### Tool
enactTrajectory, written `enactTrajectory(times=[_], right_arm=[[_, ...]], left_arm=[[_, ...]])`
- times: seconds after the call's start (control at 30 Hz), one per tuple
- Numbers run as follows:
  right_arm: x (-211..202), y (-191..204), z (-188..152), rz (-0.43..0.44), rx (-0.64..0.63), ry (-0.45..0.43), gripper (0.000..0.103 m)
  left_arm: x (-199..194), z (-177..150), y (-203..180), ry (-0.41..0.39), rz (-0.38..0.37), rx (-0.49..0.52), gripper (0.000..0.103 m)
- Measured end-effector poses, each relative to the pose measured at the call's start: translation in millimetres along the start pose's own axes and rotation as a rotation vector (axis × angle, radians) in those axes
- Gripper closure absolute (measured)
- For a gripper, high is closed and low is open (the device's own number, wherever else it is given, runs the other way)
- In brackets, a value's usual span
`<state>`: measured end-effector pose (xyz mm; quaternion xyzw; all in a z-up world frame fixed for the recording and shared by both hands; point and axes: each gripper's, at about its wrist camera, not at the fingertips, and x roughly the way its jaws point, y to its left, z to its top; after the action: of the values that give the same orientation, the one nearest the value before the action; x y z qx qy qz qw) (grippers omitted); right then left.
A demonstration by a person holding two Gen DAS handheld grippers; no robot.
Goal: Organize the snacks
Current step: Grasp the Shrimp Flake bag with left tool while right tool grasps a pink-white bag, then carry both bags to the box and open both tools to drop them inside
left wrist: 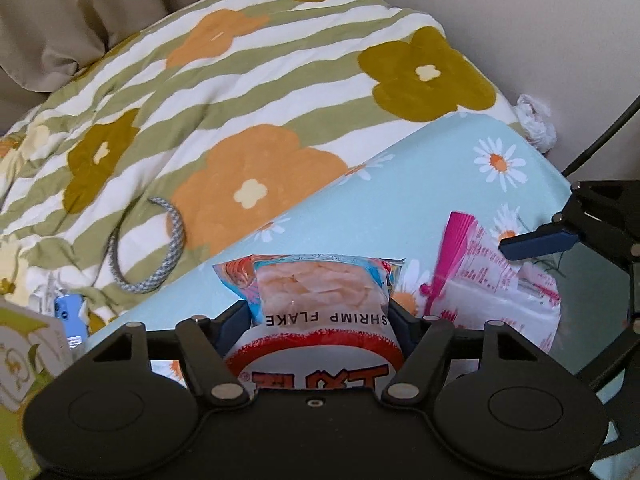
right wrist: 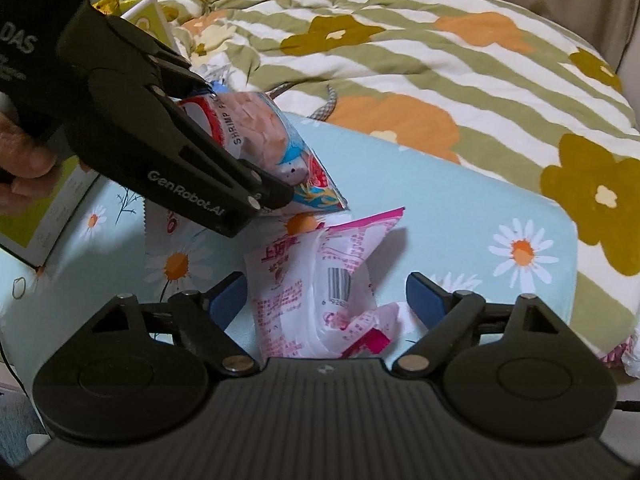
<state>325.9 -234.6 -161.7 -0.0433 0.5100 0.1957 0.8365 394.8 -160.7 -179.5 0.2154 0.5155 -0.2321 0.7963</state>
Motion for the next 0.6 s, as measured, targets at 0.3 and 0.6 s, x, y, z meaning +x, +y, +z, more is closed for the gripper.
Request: enactTrajectory(times=[0.3, 0.6], right_arm=[[12, 9, 1, -0.005, -0.05, 0.034, 0.005], [11, 25, -7, -0.064, -0.12, 0.018, 0.024]], left_arm=[[-8, -15, 3, -0.009, 0.04, -0.039, 0.029], [-25, -32, 4, -0.036, 0.052, -0.127, 0.029]])
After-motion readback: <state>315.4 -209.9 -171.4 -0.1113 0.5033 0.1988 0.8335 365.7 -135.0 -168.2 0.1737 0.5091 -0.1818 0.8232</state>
